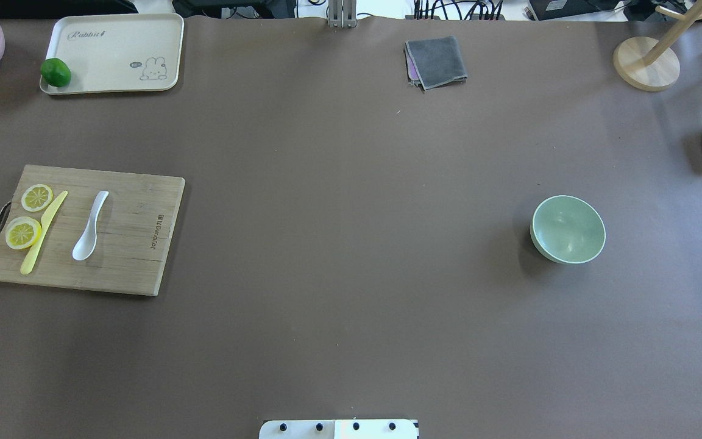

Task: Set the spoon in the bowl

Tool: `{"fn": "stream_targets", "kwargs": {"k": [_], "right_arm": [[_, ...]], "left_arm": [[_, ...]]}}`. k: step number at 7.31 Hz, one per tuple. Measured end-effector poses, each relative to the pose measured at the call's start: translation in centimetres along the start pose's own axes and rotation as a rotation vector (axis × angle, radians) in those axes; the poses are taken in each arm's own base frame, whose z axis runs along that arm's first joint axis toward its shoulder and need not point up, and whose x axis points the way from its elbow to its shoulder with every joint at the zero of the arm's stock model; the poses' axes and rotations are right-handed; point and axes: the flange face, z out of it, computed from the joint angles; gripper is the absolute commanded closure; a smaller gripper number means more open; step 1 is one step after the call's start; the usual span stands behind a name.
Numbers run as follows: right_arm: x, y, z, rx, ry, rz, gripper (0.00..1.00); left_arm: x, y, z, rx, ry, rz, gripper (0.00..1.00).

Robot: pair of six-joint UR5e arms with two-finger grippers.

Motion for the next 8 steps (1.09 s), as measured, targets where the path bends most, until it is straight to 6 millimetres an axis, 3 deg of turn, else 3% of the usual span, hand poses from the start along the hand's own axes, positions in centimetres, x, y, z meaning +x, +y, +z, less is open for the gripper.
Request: {"fn": "stream_targets", "kwargs": {"k": [2, 4, 6, 8], "right_arm": [[-0.4, -0.3, 0.2, -0.003, 0.0, 0.009, 0.01], [-3.2, -1.5, 0.6, -0.007, -0.001, 0.056, 0.02], [-8.3, -2.9, 1.5, -0.015, -0.008, 0.1, 0.03], [-14.1, -4.3, 4.7, -0.002, -0.015, 0.15, 0.06]], "left_arm": [[0.4, -0.2, -0.1, 0.005, 0.007, -0.003, 0.02], [3.1, -1.3, 0.6, 0.012, 0.051, -0.082, 0.02], [9.5, -3.8, 3.2, 0.02, 0.106, -0.18, 0.02], [16.5, -7.0, 5.5, 0.027, 0.113, -0.237, 0.02]]}}
